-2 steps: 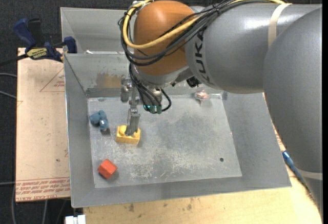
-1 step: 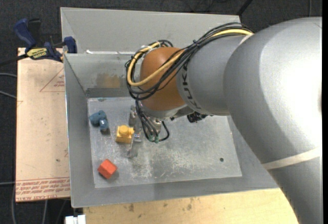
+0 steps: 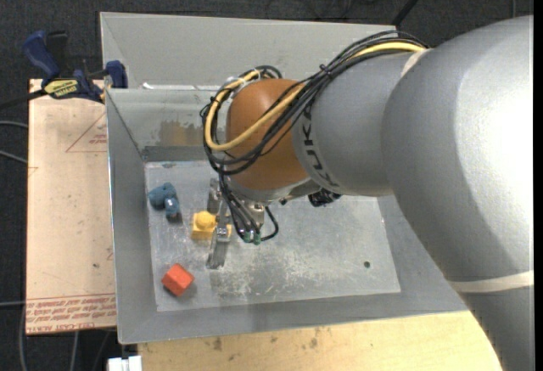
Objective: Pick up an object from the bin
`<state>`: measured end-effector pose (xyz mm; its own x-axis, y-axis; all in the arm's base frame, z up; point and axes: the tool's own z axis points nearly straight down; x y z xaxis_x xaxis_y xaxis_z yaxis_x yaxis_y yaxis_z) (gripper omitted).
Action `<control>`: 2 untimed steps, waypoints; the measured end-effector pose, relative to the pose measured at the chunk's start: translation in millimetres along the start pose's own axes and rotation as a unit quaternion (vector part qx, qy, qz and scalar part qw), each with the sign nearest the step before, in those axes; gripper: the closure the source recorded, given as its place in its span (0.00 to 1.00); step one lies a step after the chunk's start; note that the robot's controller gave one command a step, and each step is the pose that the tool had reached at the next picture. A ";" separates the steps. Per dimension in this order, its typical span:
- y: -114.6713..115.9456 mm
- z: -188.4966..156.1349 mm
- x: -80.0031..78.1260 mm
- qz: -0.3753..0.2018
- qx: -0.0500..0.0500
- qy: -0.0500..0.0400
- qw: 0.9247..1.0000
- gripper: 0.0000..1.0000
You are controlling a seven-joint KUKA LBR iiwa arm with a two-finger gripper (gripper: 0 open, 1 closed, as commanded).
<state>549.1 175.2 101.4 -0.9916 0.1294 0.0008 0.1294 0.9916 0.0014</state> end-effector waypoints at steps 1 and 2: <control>-8.1 1.4 -5.8 0.053 0.000 -0.001 0.999 0.00; -7.4 33.2 -7.0 0.077 0.001 0.001 0.997 0.00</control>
Offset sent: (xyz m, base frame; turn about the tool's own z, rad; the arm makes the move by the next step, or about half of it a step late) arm 0.0043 -0.0088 -0.0014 0.1073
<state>555.0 167.0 68.1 -0.9598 0.2806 0.0026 0.2806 0.9598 0.0002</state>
